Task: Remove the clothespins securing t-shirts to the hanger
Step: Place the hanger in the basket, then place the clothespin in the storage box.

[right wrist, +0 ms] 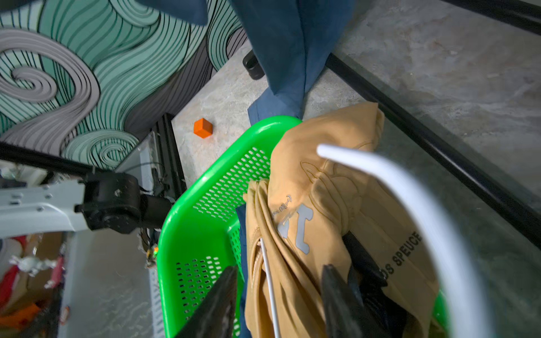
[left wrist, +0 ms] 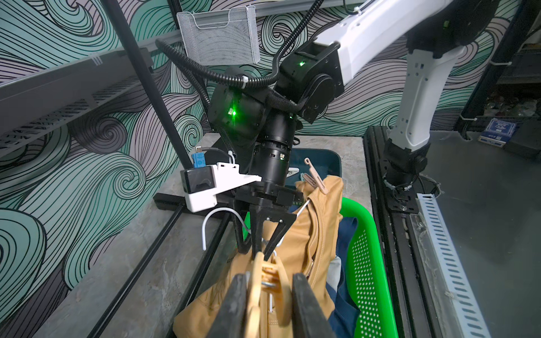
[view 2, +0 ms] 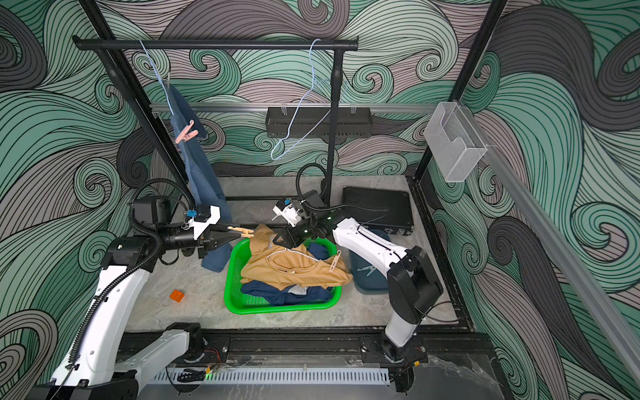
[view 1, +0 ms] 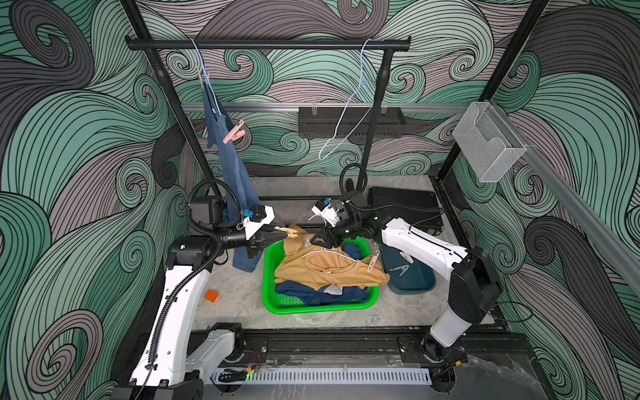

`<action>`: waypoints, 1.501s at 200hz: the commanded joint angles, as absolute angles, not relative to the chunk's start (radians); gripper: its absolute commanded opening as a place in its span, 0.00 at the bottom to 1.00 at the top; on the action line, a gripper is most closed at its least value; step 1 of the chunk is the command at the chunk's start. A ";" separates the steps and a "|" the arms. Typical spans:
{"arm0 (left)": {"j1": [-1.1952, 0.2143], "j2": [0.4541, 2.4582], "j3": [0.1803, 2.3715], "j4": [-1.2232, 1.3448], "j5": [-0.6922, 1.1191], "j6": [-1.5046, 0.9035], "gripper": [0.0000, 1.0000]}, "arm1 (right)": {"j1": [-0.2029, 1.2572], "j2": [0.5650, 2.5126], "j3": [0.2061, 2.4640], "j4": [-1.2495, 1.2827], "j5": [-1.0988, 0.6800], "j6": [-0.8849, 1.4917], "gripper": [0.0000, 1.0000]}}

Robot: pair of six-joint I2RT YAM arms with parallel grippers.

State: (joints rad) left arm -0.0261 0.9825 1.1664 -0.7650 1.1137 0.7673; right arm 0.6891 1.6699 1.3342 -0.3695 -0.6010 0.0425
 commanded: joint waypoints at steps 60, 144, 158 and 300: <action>-0.104 0.974 1.087 -0.489 1.145 0.619 0.25 | 0.582 1.391 1.176 -0.308 -0.495 0.118 0.76; -0.296 1.122 1.034 -0.061 1.026 0.412 0.26 | 0.561 1.070 1.039 -0.202 -0.231 0.547 0.87; -0.343 1.156 1.049 -0.032 1.019 0.398 0.26 | 0.547 1.028 1.057 -0.244 -0.196 0.548 0.88; -0.491 1.402 1.211 0.298 0.942 0.168 0.26 | 0.469 0.980 0.882 0.172 -0.465 0.988 0.82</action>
State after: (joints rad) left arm -0.4820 1.3804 1.1488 0.1749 0.9493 0.2680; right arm 0.4709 0.9852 0.9051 -0.0113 -0.4206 0.9104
